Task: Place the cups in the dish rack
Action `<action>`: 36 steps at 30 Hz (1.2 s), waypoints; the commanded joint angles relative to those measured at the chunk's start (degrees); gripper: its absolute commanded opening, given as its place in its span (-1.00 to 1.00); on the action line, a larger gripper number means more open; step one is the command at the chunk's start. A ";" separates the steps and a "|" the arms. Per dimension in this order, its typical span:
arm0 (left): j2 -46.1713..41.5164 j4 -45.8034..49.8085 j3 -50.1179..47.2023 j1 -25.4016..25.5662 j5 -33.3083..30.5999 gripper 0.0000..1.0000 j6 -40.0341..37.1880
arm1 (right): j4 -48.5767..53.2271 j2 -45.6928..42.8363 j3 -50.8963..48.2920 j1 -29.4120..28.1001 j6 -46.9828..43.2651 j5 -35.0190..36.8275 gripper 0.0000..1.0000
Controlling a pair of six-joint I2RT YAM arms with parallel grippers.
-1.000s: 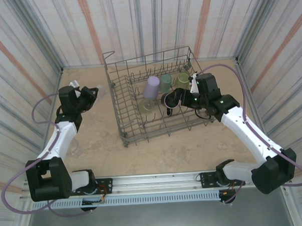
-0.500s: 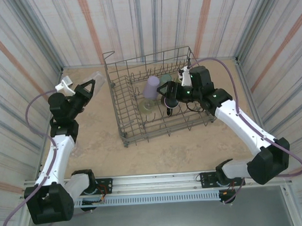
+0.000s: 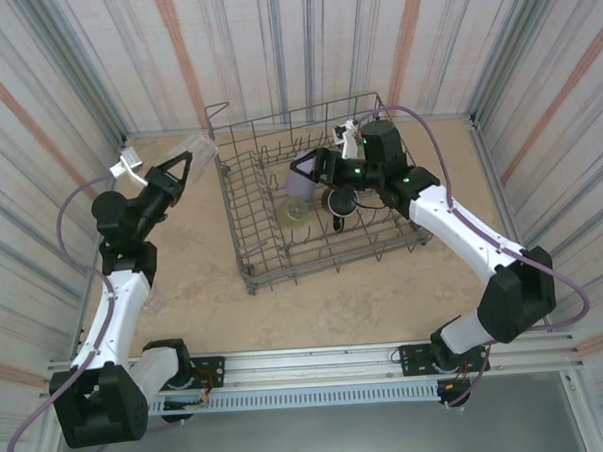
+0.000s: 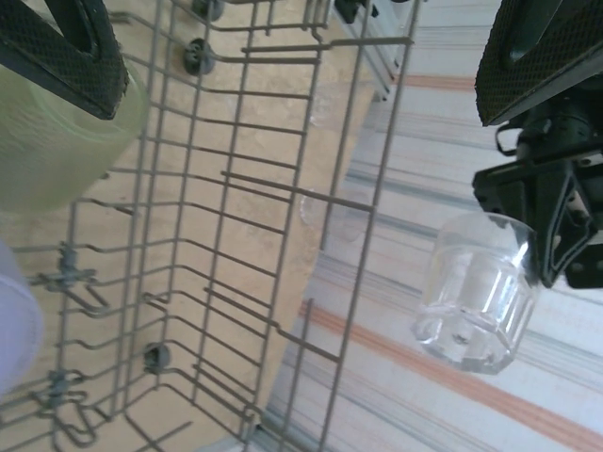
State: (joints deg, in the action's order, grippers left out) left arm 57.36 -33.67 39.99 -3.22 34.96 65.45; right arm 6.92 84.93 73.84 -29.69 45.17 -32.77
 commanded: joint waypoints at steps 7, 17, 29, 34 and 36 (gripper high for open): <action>1.25 -8.14 0.31 5.92 2.41 -1.00 3.23 | -11.33 6.20 5.53 -2.10 3.99 -6.39 0.97; 4.88 -12.70 1.45 12.32 0.81 -1.00 3.80 | -20.02 9.85 6.49 -2.89 7.86 -8.79 0.98; 8.92 -20.35 0.67 14.07 1.47 -1.00 8.47 | -25.57 13.15 6.98 -3.79 11.76 -10.26 0.98; 9.19 -20.88 1.09 15.27 1.51 -1.00 8.88 | -27.90 14.74 7.19 -3.96 13.40 -9.94 0.98; 9.49 -21.17 1.22 15.85 1.77 -1.00 8.99 | -28.98 15.38 7.44 -3.95 14.10 -9.94 0.98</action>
State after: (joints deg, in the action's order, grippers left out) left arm 66.76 -50.26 39.72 11.94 36.03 73.80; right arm -18.81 98.98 79.07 -33.17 57.21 -42.09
